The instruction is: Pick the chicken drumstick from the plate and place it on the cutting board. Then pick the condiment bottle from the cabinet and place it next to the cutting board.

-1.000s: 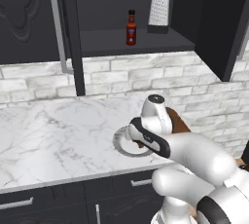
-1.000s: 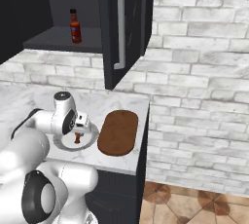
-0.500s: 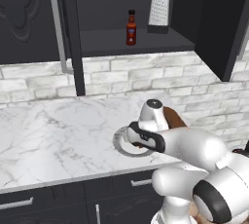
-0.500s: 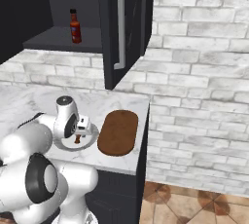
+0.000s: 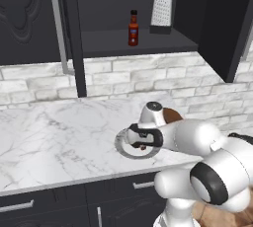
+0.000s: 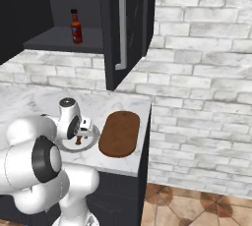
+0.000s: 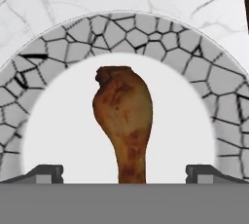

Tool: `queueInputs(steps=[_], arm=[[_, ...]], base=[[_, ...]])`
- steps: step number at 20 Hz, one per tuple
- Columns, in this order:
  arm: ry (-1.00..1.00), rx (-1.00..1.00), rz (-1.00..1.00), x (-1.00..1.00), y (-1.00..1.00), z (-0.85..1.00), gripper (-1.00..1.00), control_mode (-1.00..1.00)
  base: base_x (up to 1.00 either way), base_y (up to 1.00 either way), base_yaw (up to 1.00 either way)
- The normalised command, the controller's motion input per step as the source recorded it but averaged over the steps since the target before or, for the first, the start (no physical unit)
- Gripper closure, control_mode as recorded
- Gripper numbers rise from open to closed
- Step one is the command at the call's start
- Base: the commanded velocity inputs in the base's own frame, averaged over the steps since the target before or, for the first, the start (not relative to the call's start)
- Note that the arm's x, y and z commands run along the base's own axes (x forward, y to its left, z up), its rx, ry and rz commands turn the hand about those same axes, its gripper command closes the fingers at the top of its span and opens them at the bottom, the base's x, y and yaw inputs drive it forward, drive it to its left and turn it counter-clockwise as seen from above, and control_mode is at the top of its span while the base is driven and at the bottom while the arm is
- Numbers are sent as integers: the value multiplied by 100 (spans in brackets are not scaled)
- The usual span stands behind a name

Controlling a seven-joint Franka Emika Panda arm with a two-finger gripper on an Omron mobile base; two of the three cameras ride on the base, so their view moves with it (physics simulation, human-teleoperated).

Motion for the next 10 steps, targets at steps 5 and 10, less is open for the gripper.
queueInputs(steps=[5,10], arm=[[0,0,0,11,8,-15,-100,-100],[0,0,0,10,8,-14,-100,-100]], base=[[0,0,0],[0,0,0]])
